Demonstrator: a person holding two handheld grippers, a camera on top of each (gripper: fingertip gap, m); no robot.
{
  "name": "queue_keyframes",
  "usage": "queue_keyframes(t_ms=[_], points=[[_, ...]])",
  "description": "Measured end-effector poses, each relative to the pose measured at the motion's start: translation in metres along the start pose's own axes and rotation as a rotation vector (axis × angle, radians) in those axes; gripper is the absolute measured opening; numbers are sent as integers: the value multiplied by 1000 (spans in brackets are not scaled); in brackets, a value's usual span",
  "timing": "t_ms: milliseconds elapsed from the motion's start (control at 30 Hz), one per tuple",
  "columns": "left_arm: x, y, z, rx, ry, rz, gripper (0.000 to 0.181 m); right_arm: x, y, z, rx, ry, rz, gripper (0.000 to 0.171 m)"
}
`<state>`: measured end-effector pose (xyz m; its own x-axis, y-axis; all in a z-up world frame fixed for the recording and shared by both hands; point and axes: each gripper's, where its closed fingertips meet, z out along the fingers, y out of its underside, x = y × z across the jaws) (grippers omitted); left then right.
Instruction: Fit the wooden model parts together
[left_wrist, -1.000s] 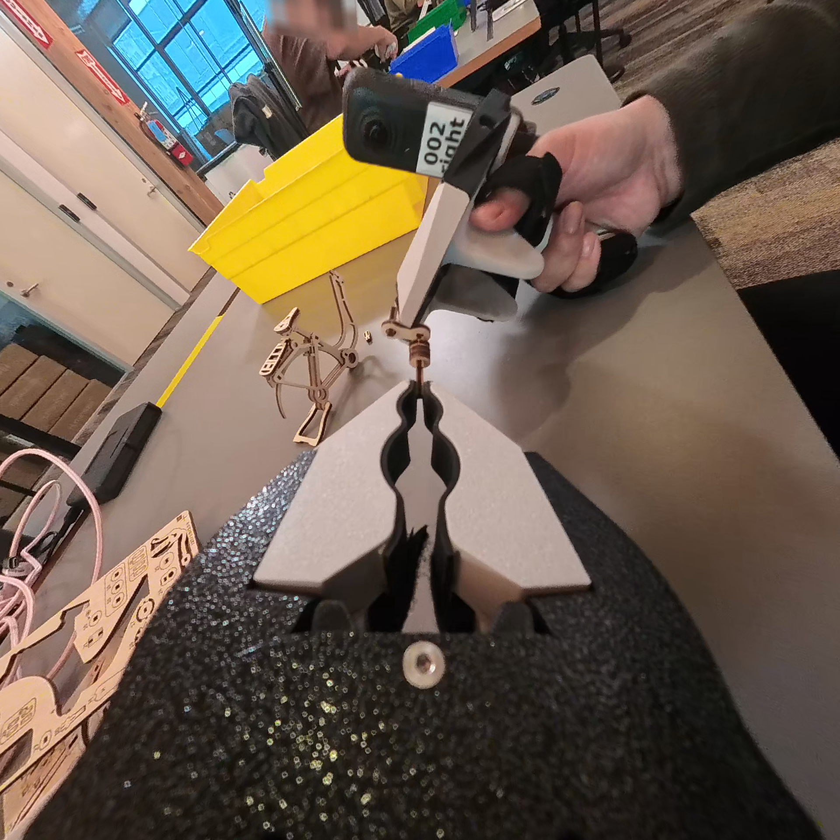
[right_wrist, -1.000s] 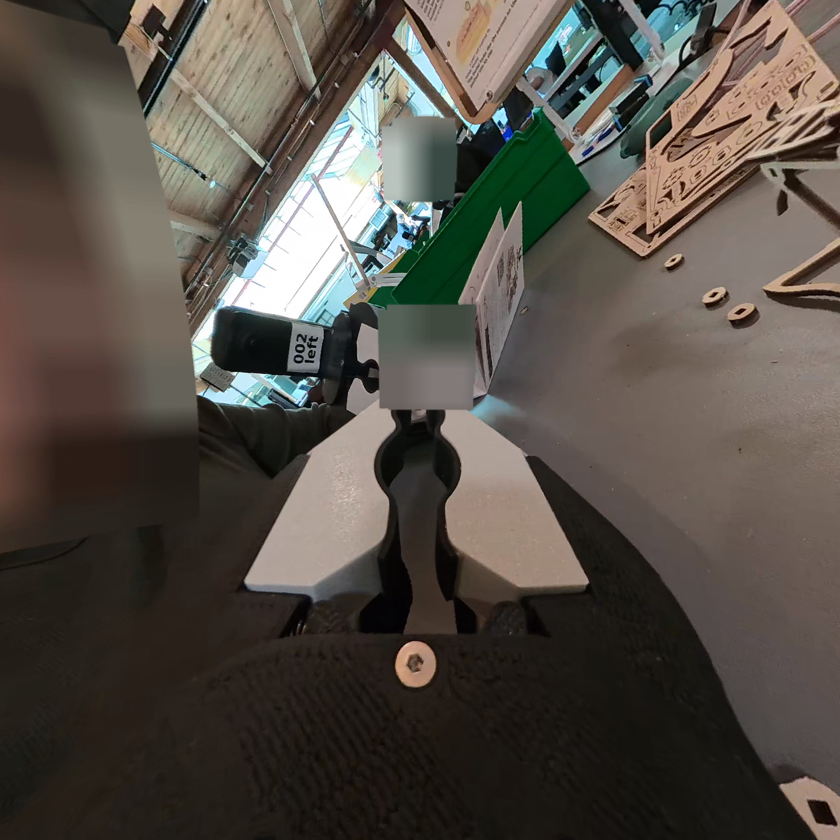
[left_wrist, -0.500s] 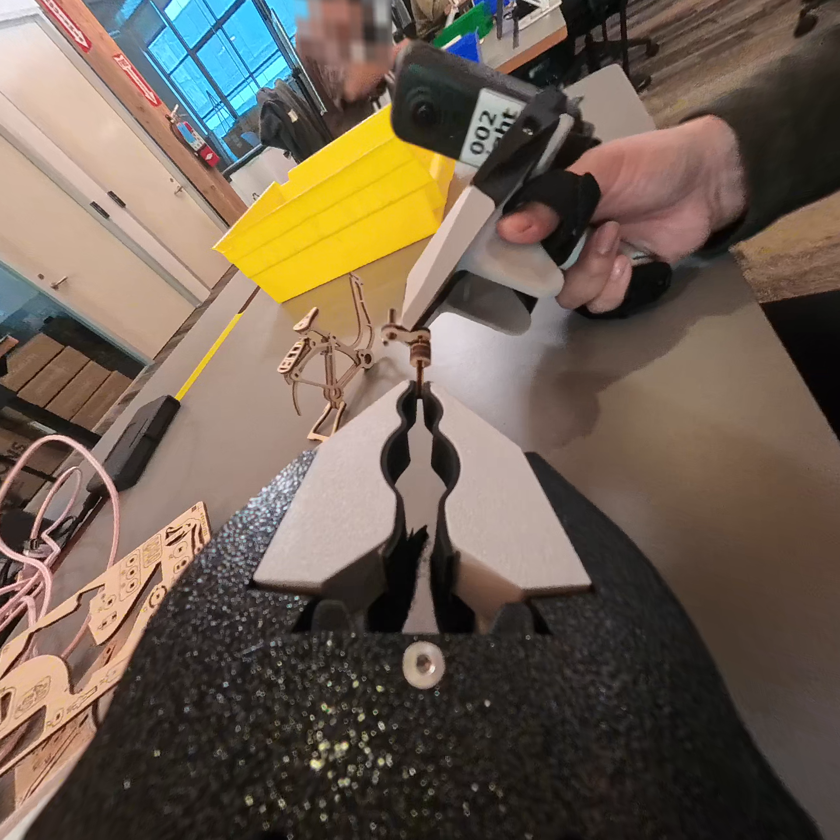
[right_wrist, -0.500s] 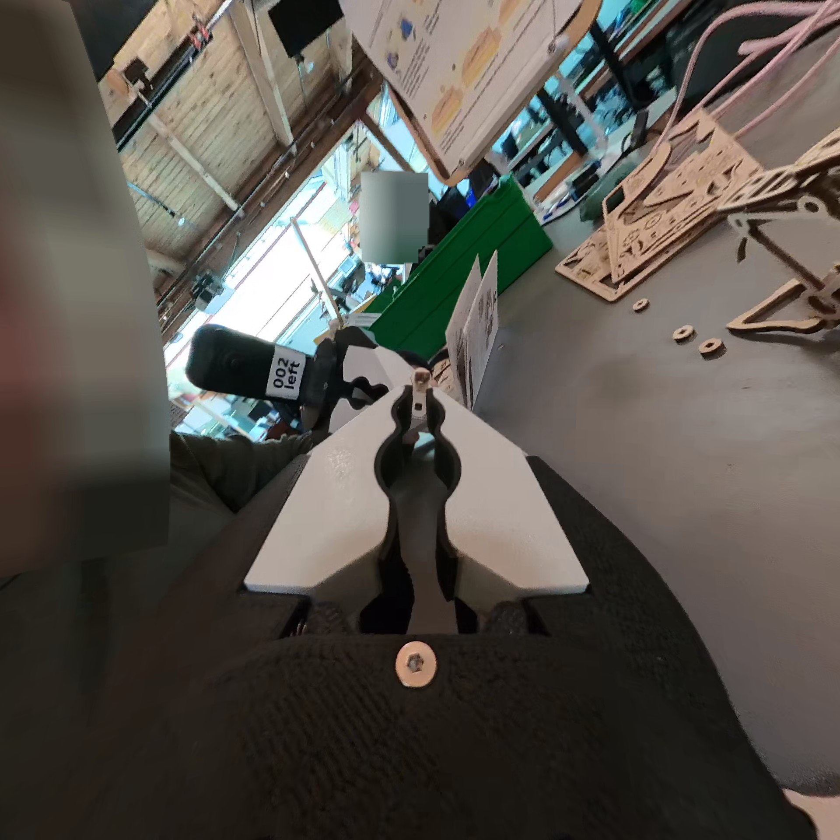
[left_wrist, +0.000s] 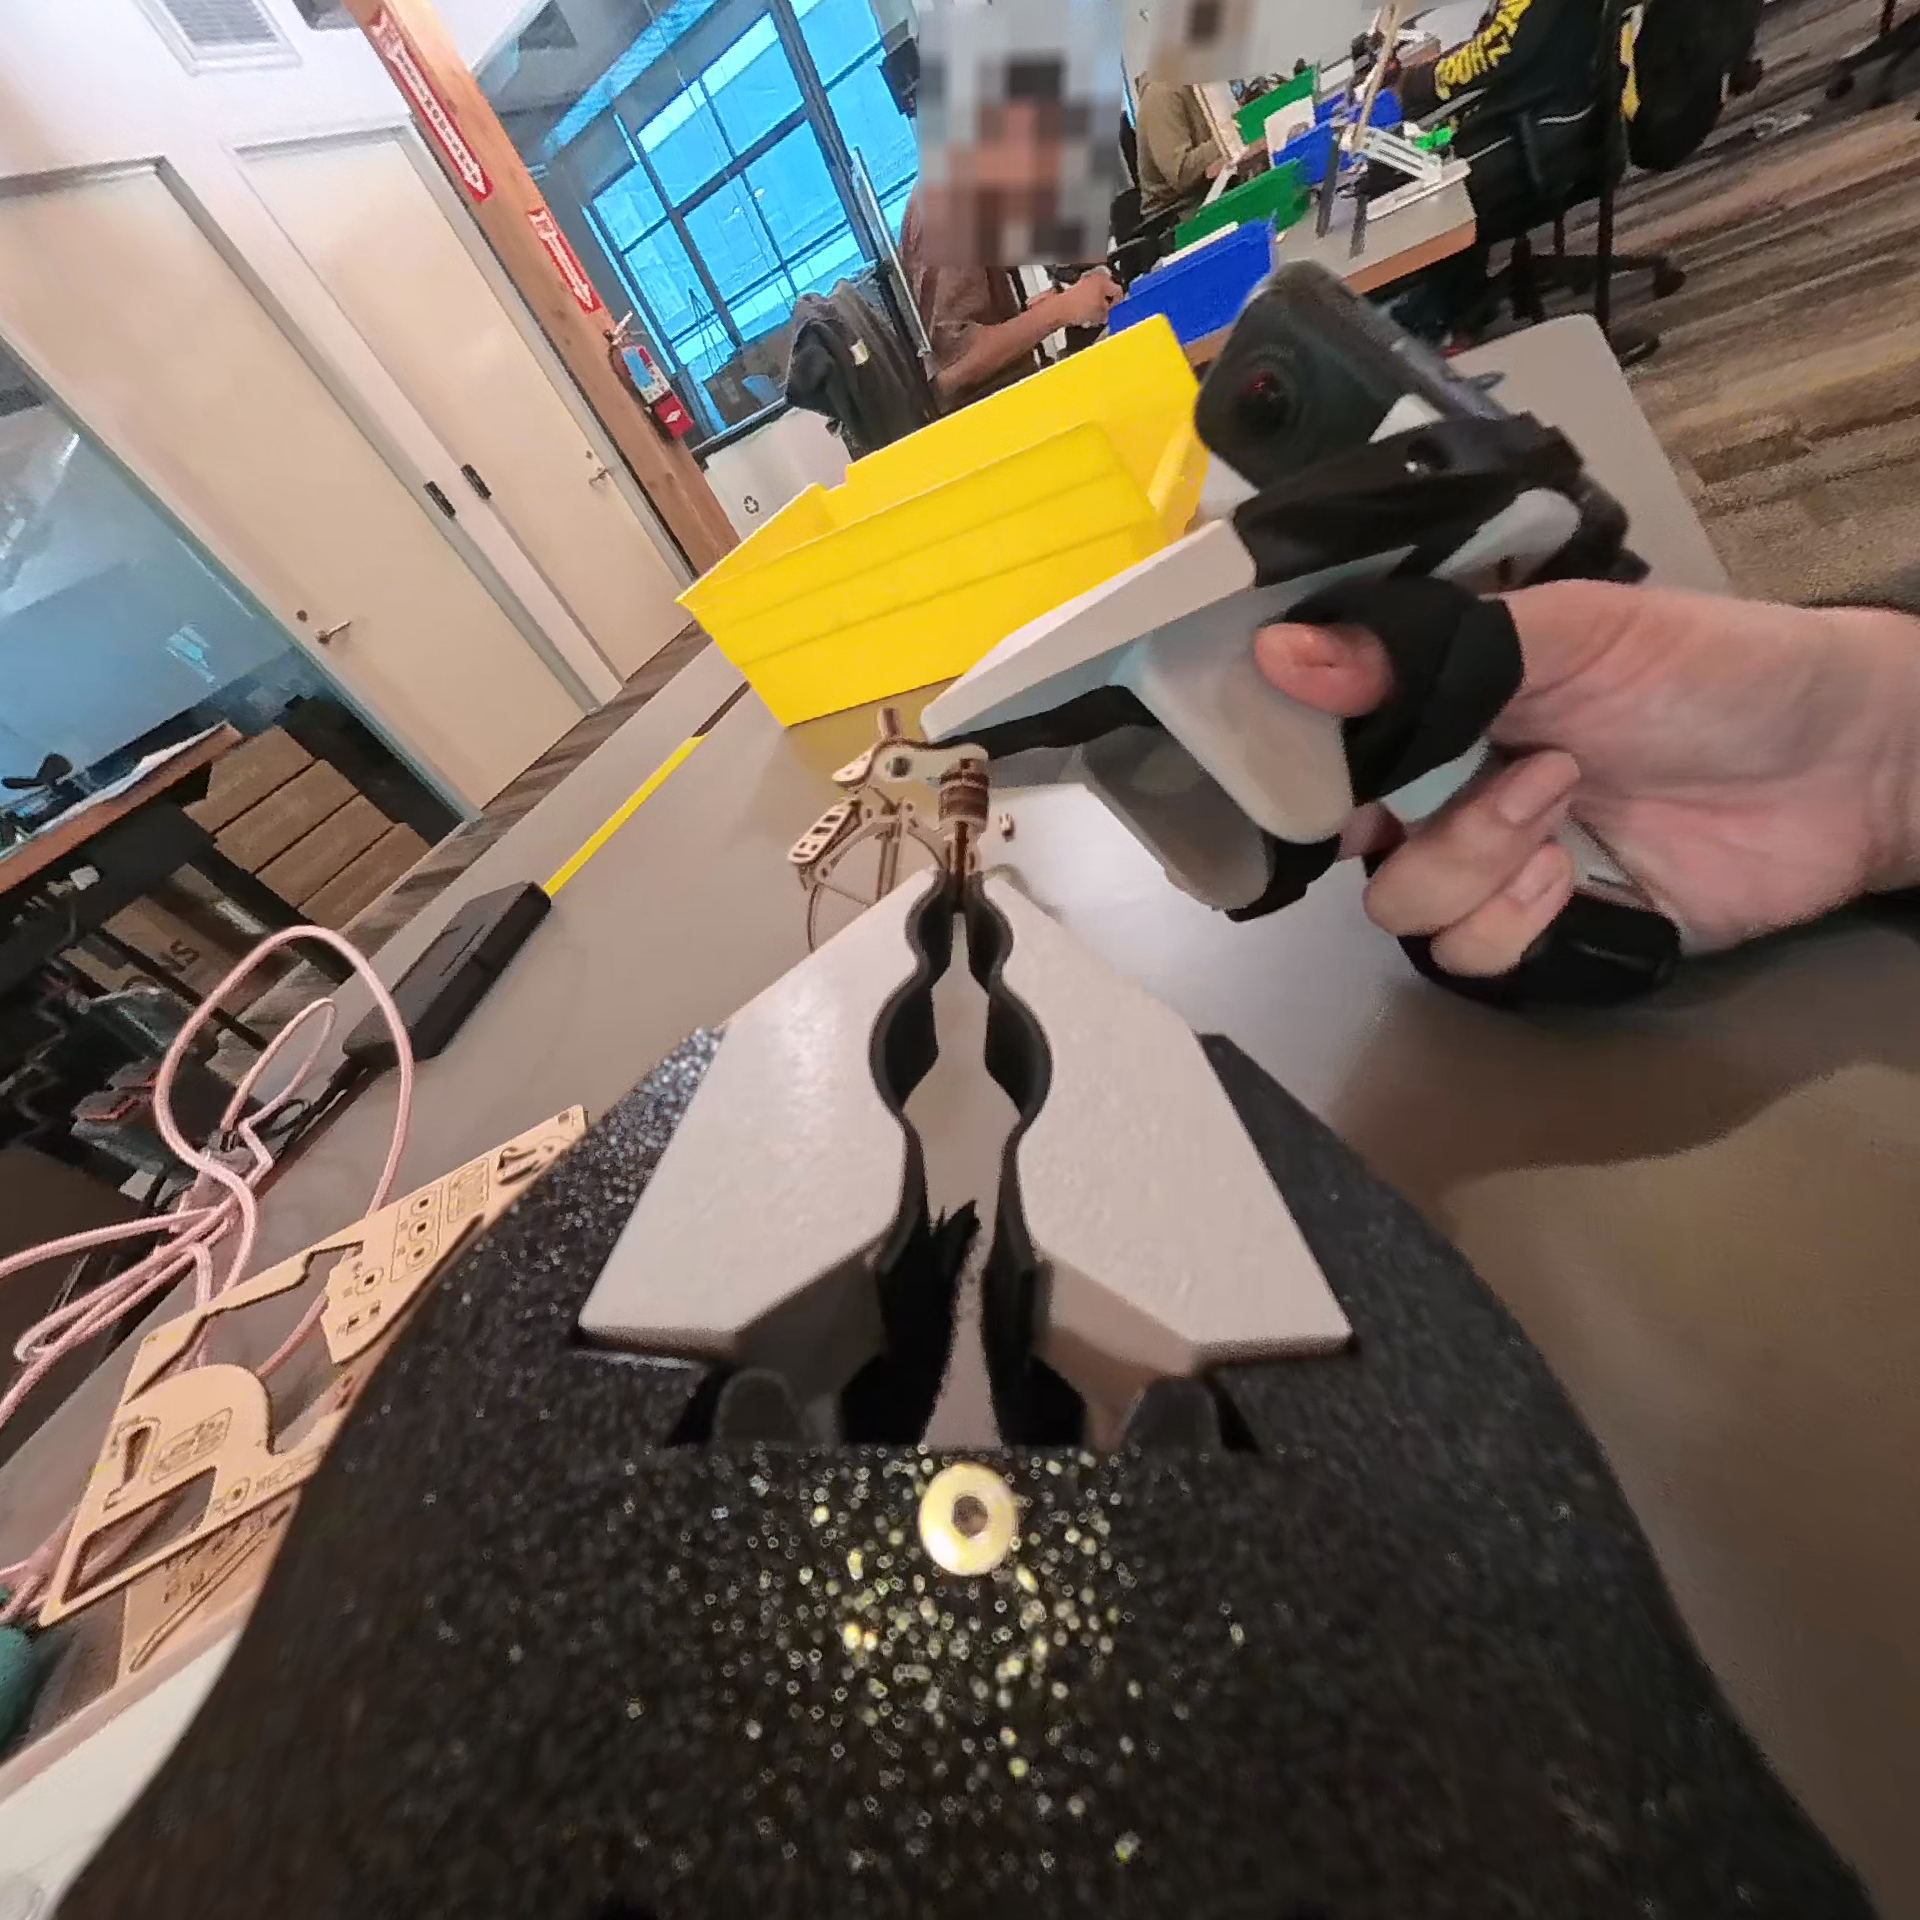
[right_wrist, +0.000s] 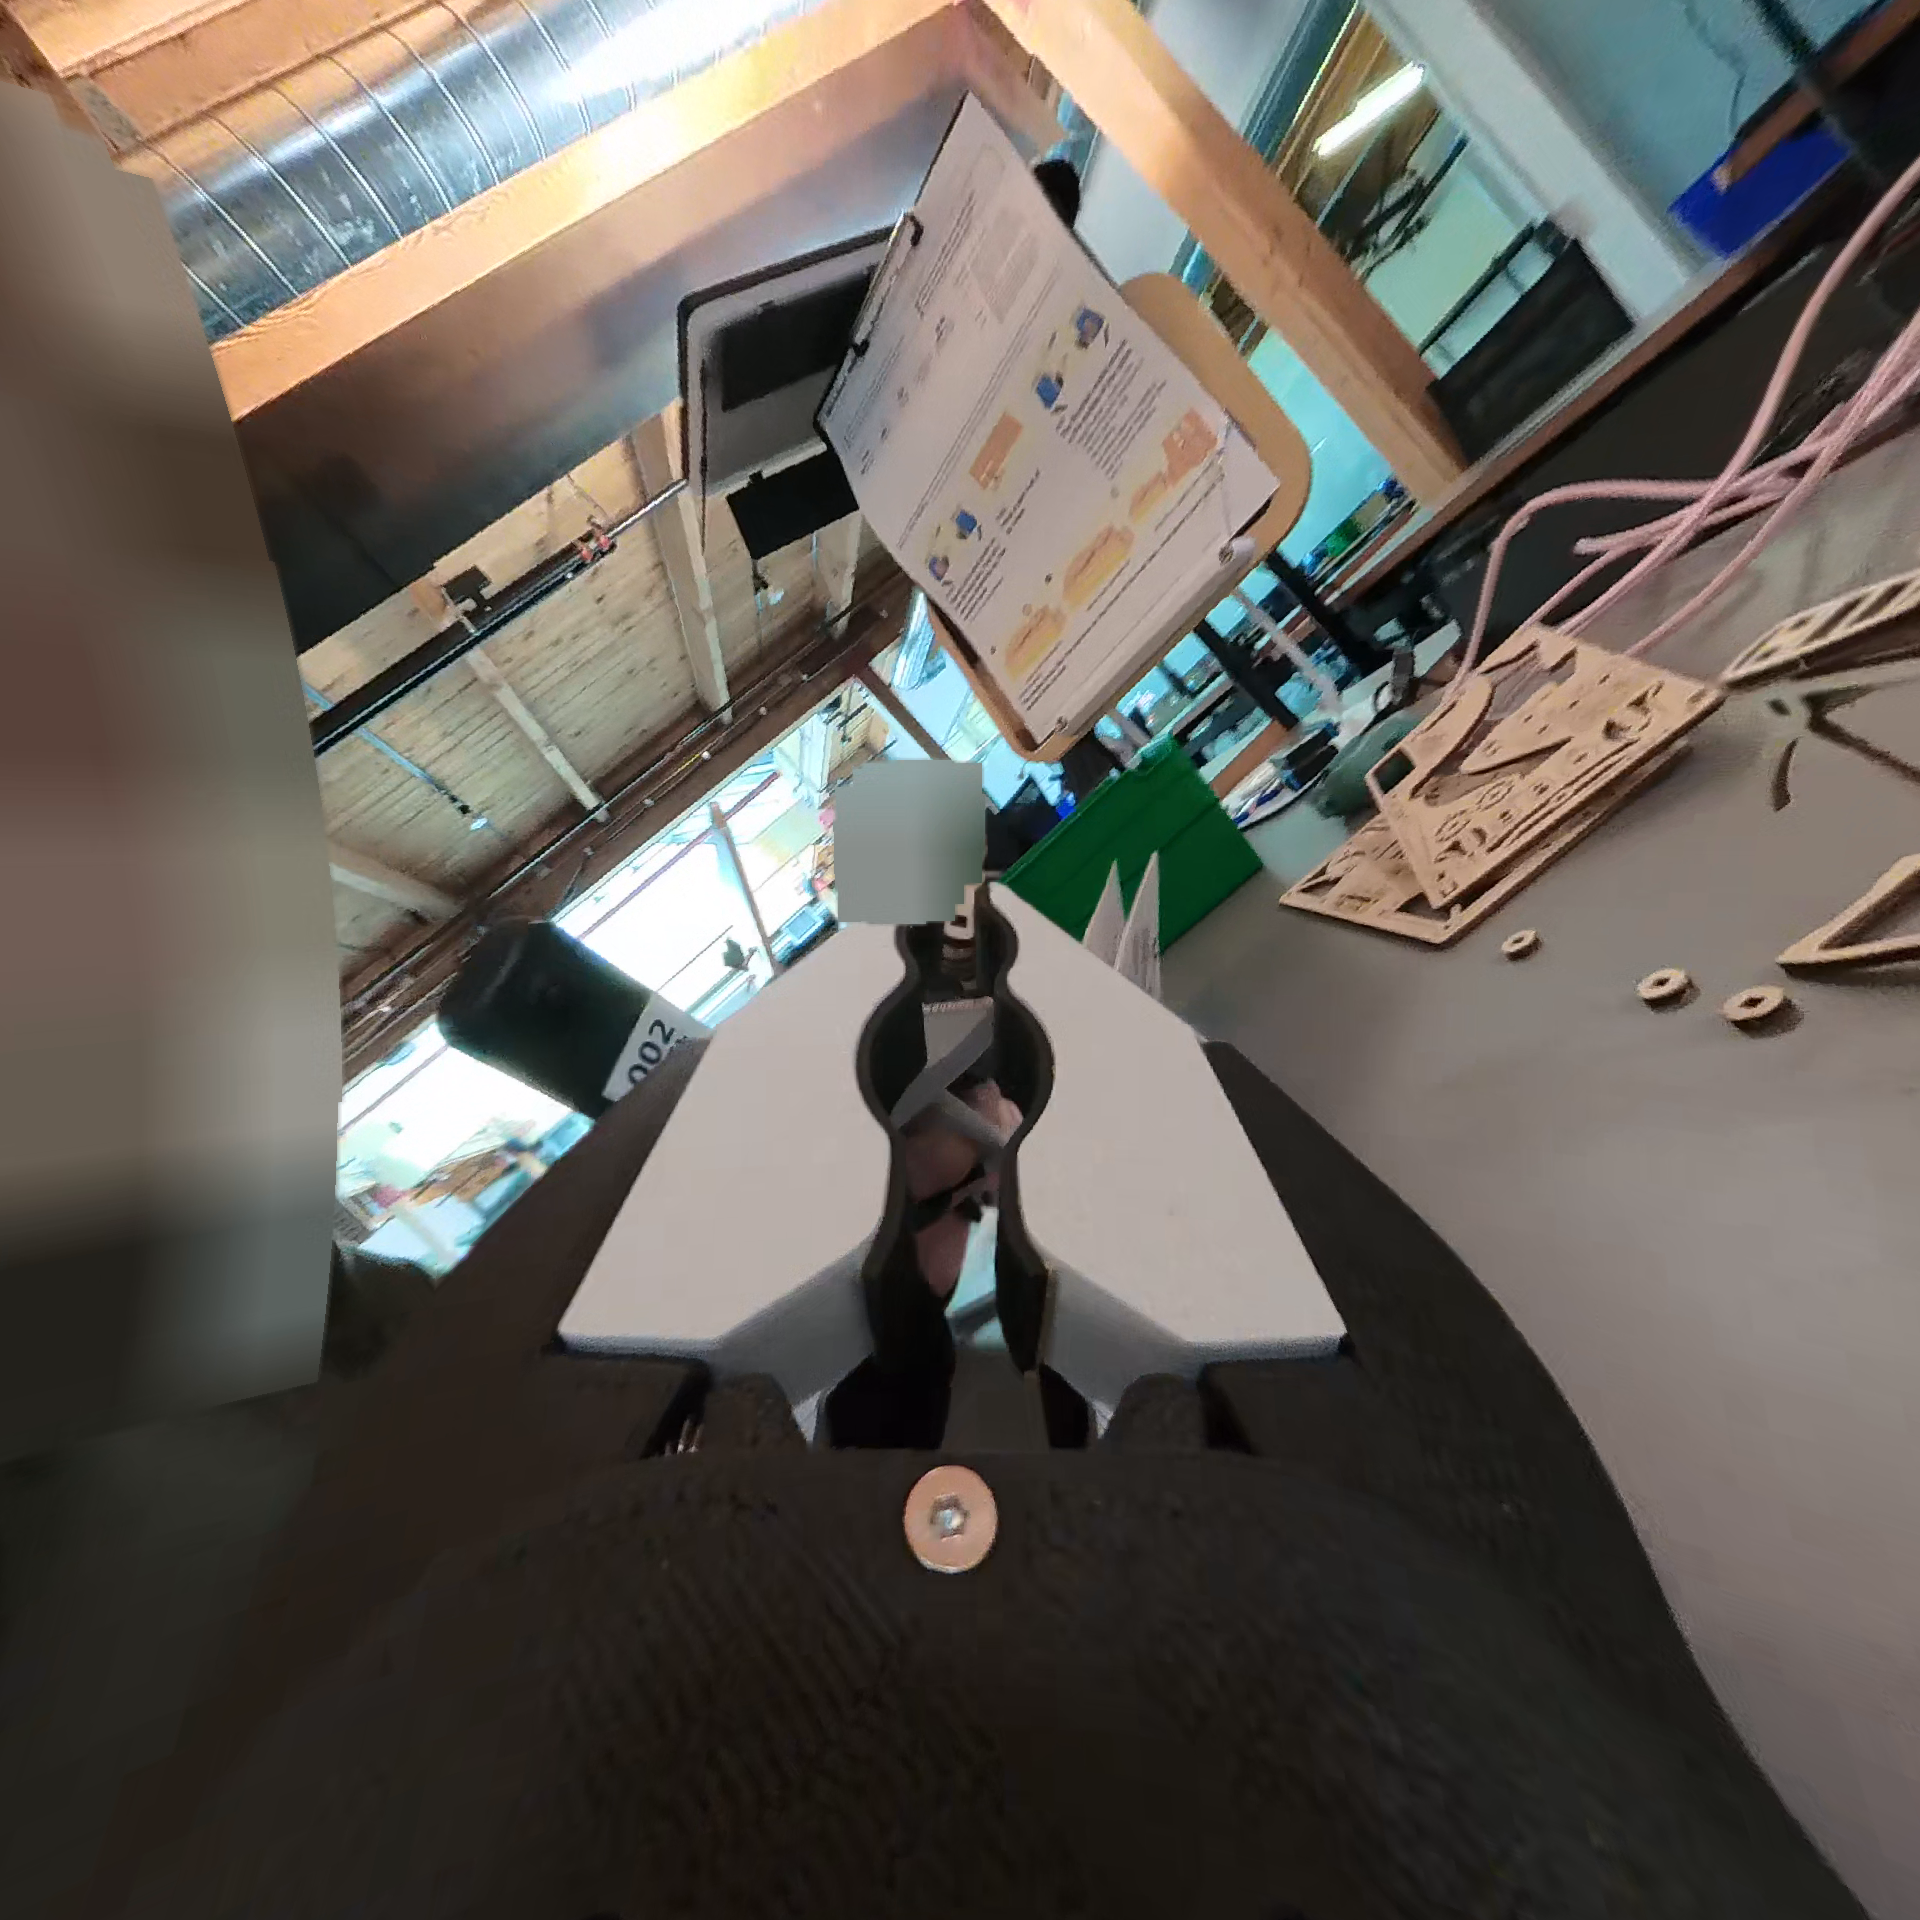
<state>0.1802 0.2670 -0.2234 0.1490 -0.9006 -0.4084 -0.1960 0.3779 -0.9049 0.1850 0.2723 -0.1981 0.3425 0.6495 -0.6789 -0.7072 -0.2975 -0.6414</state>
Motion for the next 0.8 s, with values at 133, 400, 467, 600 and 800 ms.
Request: queue_keyframes(t_ms=[133, 400, 467, 600, 800], points=[[-6, -1, -1, 8, -17, -36, 0, -1, -3, 6, 79, 50, -103, 4], [-14, 4, -2, 22, -36, -72, 0, 5, -3, 15, 100, 104, -178, 3], [-14, 4, 0, 28, -49, -53, 0, 5, -4, 14, 104, 100, -168, 3], [-12, 2, 3, 44, -49, -52, 0, 3, 0, 16, 80, 87, -171, 3], [-13, 2, 2, 24, -31, -101, 0, 4, 0, 16, 75, 103, -197, 2]])
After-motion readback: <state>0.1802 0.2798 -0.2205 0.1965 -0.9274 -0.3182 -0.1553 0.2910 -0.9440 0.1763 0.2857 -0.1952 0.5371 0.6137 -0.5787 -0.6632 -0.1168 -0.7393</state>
